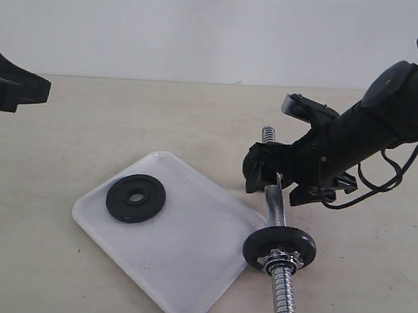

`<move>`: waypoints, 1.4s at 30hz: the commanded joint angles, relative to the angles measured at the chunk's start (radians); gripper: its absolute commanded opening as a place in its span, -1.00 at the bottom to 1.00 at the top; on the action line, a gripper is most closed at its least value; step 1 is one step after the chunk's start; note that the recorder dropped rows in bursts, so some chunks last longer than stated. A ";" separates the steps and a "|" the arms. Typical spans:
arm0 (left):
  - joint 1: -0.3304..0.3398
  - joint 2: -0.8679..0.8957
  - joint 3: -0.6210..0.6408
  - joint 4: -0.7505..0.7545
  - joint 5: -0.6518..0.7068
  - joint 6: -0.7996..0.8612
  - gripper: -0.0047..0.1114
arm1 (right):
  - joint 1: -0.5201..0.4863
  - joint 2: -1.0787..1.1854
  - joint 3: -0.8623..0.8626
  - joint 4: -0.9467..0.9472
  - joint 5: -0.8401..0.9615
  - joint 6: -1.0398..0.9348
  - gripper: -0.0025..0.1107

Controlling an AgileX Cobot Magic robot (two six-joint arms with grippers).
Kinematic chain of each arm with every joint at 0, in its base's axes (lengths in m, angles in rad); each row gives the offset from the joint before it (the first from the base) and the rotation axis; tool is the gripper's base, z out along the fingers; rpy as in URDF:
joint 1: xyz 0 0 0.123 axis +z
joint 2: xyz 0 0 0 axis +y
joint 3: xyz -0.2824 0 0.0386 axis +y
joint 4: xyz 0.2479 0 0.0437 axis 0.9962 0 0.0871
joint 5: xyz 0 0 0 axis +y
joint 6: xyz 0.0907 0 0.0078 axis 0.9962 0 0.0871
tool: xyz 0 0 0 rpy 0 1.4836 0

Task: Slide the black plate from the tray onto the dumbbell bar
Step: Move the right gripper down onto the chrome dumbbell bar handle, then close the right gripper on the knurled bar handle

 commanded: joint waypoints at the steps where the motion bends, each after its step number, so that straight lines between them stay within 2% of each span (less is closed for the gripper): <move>1: -0.005 0.001 -0.008 -0.007 -0.021 0.005 -0.84 | 0.002 -0.001 -0.004 0.029 -0.004 -0.033 0.13; 2: -0.005 0.001 -0.008 -0.007 -0.027 0.005 -0.84 | 0.002 -0.001 -0.004 0.031 -0.004 -0.033 0.02; 4: -0.005 0.001 -0.008 -0.007 -0.034 0.005 -0.84 | 0.002 -0.001 -0.004 0.031 -0.002 -0.039 -0.05; 18: -0.005 0.001 -0.008 -0.007 -0.038 0.005 -0.84 | 0.004 0.001 -0.004 0.038 0.002 -0.046 -0.05; 25: -0.005 0.001 -0.008 -0.007 -0.031 0.007 -0.84 | 0.093 0.089 -0.004 0.038 -0.036 -0.051 -0.05; 38: -0.005 0.001 -0.008 -0.007 -0.029 0.012 -0.84 | 0.090 0.089 -0.004 0.031 -0.067 -0.058 -0.05; 40: -0.005 0.001 -0.008 -0.007 -0.029 0.012 -0.84 | 0.090 0.089 -0.004 0.031 -0.065 -0.058 -0.08; 42: -0.005 0.001 -0.008 -0.007 -0.029 0.012 -0.84 | 0.090 0.089 -0.004 0.031 -0.065 -0.058 -0.22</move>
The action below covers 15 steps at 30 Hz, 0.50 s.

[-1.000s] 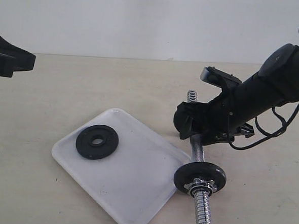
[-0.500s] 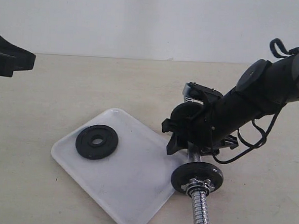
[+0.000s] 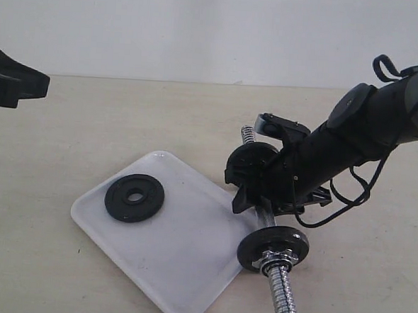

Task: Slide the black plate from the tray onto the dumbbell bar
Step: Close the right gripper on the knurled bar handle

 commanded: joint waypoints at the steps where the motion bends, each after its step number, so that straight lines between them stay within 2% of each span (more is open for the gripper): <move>1: -0.005 0.001 -0.008 -0.007 -0.003 0.005 -0.84 | 0.001 0.006 0.002 -0.013 -0.006 -0.011 -0.32; 7: -0.005 0.001 -0.008 -0.007 0.011 0.005 -0.84 | 0.001 0.006 0.002 -0.013 -0.013 -0.059 -0.95; 15: -0.005 0.001 -0.008 -0.007 0.025 0.005 -0.84 | 0.001 0.006 0.002 -0.013 -0.047 -0.064 -0.96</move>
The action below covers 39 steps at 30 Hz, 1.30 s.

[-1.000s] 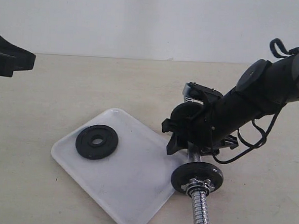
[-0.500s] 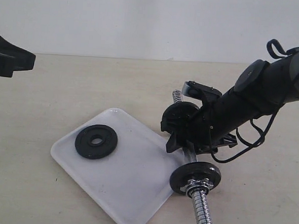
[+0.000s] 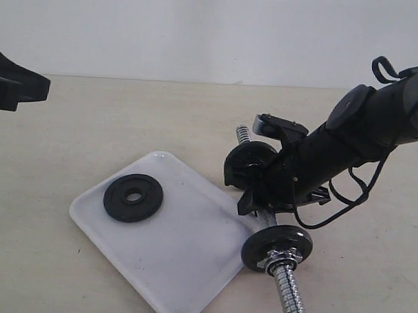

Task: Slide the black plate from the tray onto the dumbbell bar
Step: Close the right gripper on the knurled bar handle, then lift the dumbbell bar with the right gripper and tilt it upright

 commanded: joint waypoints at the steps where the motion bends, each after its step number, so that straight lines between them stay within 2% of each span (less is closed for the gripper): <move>1: -0.005 0.001 -0.008 -0.007 0.012 0.005 -0.84 | 0.000 0.002 0.000 -0.019 -0.039 -0.019 -0.96; 6: -0.005 0.001 -0.008 0.003 0.025 0.005 -0.84 | -0.023 0.002 -0.064 -0.014 0.008 -0.019 -0.96; 18: -0.005 0.001 -0.008 0.005 0.028 0.005 -0.84 | -0.161 0.002 -0.220 -0.074 0.220 -0.105 -0.96; 29: -0.005 0.001 -0.008 0.005 0.021 0.005 -0.84 | -0.161 0.002 -0.233 -0.217 0.271 -0.194 -0.96; 39: -0.005 0.001 -0.008 0.038 0.002 0.008 -0.84 | -0.161 -0.004 -0.233 -0.216 0.300 -0.315 -0.96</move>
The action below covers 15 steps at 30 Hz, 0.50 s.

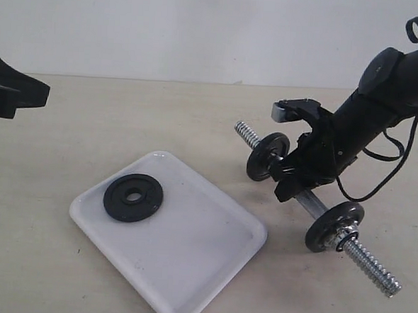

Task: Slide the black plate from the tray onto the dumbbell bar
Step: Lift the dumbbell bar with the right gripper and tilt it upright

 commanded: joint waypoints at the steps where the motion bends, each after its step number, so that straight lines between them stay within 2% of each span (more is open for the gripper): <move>1: -0.005 0.001 -0.008 0.016 -0.023 0.021 -0.84 | -0.001 -0.056 -0.025 0.053 0.014 -0.083 -0.96; 6: -0.005 0.001 -0.006 0.016 -0.032 0.050 -0.84 | -0.001 -0.089 -0.025 0.171 0.016 -0.257 -0.96; 15: -0.005 0.001 -0.006 0.016 -0.032 0.050 -0.84 | -0.001 -0.100 -0.025 0.312 -0.010 -0.402 -0.96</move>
